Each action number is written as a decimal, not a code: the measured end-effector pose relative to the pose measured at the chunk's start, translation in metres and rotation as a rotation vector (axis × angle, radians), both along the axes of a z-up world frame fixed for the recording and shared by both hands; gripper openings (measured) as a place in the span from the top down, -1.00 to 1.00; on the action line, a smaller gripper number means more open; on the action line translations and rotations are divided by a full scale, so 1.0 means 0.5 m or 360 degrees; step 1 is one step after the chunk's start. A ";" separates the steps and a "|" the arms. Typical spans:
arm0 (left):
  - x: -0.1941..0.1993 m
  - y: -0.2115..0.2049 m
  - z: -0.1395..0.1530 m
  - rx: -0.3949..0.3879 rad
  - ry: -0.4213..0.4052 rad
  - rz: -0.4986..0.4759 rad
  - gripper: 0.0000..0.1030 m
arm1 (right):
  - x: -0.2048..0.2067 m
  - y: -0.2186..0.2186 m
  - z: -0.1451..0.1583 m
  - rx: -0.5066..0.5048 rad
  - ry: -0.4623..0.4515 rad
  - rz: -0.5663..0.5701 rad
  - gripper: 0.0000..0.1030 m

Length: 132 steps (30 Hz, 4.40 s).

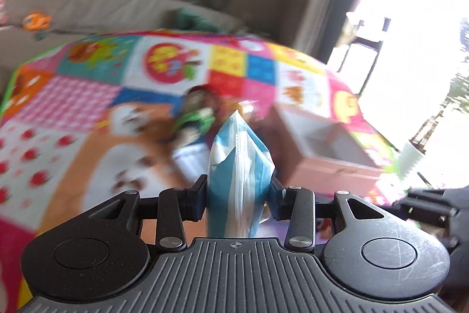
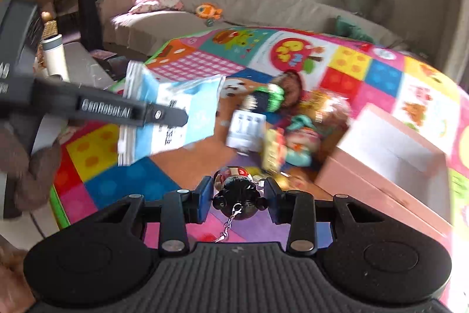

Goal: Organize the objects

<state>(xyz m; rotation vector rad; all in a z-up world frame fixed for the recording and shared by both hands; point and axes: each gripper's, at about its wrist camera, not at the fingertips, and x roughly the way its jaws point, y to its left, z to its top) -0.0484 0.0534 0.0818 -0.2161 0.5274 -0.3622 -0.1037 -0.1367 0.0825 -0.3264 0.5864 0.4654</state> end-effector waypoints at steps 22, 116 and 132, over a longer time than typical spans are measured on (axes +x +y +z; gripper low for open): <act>0.217 -0.263 -0.030 0.0249 -0.0124 -0.0039 0.20 | 0.037 -0.197 -0.061 0.0199 -0.0019 -0.0430 0.28; 0.034 0.074 -0.124 0.0039 0.0220 0.0219 0.03 | 0.130 -0.048 -0.082 0.0113 0.0144 -0.0277 -0.39; 0.036 0.058 -0.117 0.0128 0.0247 0.0223 0.02 | 0.135 -0.021 -0.097 0.0135 0.0202 -0.0241 -0.17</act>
